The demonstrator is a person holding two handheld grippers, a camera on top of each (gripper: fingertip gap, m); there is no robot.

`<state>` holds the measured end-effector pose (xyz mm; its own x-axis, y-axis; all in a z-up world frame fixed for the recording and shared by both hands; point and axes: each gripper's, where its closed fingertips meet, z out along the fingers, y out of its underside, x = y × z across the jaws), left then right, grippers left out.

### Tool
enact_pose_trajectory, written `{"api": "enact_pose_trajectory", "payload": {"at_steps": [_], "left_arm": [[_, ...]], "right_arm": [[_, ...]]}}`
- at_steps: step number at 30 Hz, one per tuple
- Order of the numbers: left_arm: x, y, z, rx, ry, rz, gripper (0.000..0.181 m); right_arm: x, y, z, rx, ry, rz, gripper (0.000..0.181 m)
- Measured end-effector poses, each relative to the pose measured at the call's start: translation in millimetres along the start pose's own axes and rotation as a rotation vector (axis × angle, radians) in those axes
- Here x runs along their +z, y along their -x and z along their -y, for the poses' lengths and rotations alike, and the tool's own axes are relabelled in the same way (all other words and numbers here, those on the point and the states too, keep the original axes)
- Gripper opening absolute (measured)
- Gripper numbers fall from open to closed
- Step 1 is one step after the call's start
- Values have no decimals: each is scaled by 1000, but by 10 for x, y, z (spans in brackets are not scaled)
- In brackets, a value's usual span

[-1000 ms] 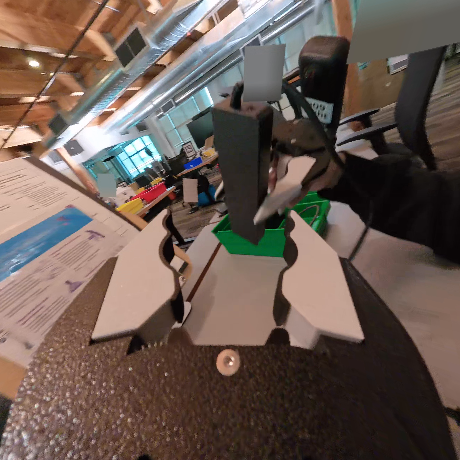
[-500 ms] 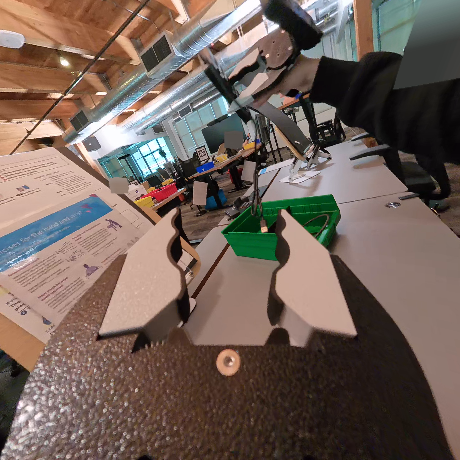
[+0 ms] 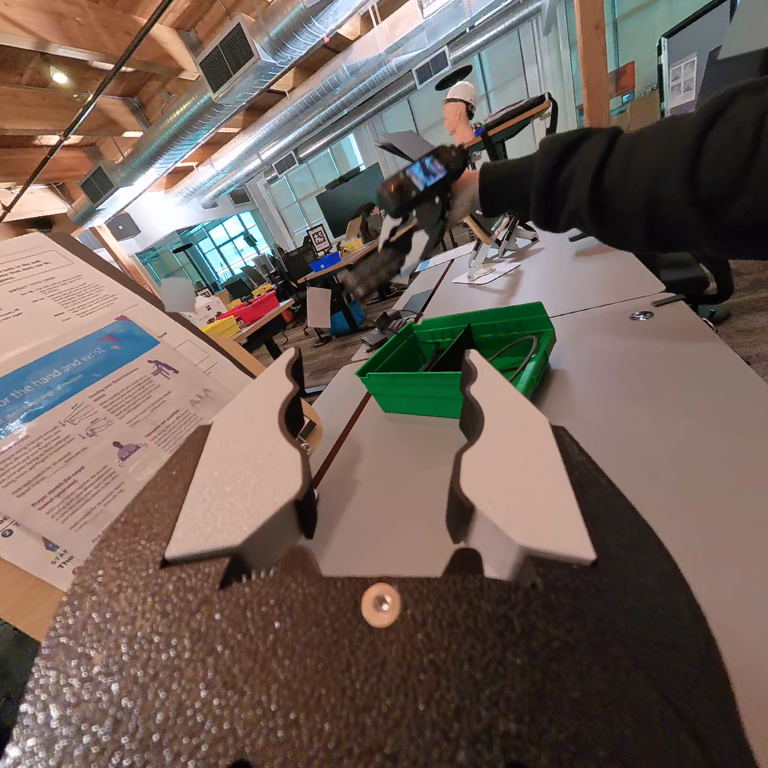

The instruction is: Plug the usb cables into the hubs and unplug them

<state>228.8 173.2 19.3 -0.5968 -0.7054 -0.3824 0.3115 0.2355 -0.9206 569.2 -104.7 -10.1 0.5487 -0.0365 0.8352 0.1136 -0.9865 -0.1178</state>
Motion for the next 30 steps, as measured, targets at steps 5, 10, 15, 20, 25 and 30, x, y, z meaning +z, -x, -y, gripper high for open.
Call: {"api": "enact_pose_trajectory", "payload": {"at_steps": [5,10,15,20,25,30], "left_arm": [[22,-8,-51,-1,19,-5,74],[31,-1,-121,3,49,-4,74],[34,19,-140,-9,47,-2,73],[0,45,-156,-8,61,9,74],[-53,103,-132,-36,41,22,73],[-72,135,-115,-53,39,35,73]], "right_arm": [[417,710,-64,-81,111,259,53],[710,968,-167,-91,231,328,53],[927,1309,122,-143,131,381,52],[1046,1201,-180,-54,250,329,84],[932,692,-445,222,237,179,58],[557,464,-112,242,158,16,57]]}}
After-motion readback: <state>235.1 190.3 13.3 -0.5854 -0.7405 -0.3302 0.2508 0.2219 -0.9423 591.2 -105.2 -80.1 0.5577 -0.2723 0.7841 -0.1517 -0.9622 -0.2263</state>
